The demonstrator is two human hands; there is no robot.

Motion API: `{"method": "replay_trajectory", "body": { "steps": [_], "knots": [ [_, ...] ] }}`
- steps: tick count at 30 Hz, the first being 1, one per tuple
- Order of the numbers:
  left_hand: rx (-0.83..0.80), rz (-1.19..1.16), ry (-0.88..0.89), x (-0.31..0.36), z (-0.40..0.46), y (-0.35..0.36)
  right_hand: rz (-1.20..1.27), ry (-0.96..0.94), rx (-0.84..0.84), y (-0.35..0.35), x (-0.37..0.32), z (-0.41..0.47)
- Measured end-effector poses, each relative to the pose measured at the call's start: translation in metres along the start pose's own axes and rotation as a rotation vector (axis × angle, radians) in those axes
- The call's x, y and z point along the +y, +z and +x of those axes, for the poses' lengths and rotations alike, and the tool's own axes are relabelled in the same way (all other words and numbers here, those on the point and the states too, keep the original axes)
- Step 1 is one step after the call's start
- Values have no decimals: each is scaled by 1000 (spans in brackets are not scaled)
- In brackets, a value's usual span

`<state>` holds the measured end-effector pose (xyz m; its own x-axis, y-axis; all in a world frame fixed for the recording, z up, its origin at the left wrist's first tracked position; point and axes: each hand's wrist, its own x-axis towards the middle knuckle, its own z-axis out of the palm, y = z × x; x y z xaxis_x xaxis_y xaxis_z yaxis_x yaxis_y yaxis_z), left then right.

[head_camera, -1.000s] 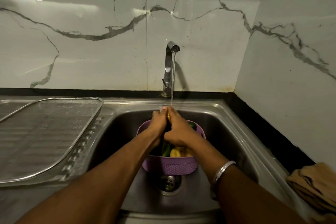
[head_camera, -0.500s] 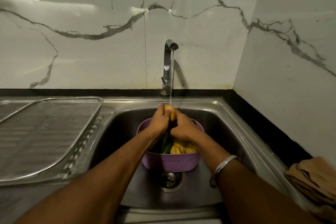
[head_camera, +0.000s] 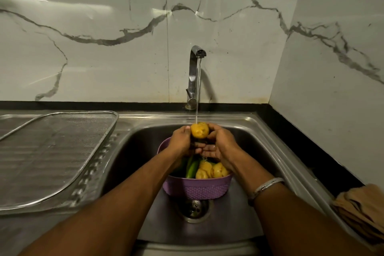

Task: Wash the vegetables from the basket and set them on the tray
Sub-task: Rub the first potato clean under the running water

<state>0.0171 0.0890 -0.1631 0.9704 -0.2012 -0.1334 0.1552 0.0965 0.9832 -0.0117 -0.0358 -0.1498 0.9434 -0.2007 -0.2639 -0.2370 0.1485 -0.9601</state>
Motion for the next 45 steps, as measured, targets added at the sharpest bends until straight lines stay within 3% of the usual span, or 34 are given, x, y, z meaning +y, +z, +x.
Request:
{"method": "replay_trajectory", "body": {
  "steps": [4,6,12,17,24,28,32,35,41,45],
  "knots": [
    [113,73,139,-2,5,-5,41,83,-136,4,-2,-3],
    [88,73,150,-3,4,-6,71,98,-156,8,-1,-1],
    [34,106,192,-4,3,-3,-222,-182,11,22,2,4],
    [44,39,218,-4,7,-6,-275,-390,185,32,4,7],
    [-6,170,286,-7,3,-8,-134,-119,70,21,-1,6],
    [8,302,333,-9,3,-5,-215,-179,167,17,0,9],
    [-98,340,288,-4,-4,-9,-298,-269,214,12,1,11],
    [-41,473,261,-4,-5,-13,-315,-217,185,14,3,14],
    [-3,222,68,-3,-4,-19,-343,-177,9,8,6,16],
    [-43,105,81,1,-6,-18,-333,-347,138,12,8,18]
  ]
}}
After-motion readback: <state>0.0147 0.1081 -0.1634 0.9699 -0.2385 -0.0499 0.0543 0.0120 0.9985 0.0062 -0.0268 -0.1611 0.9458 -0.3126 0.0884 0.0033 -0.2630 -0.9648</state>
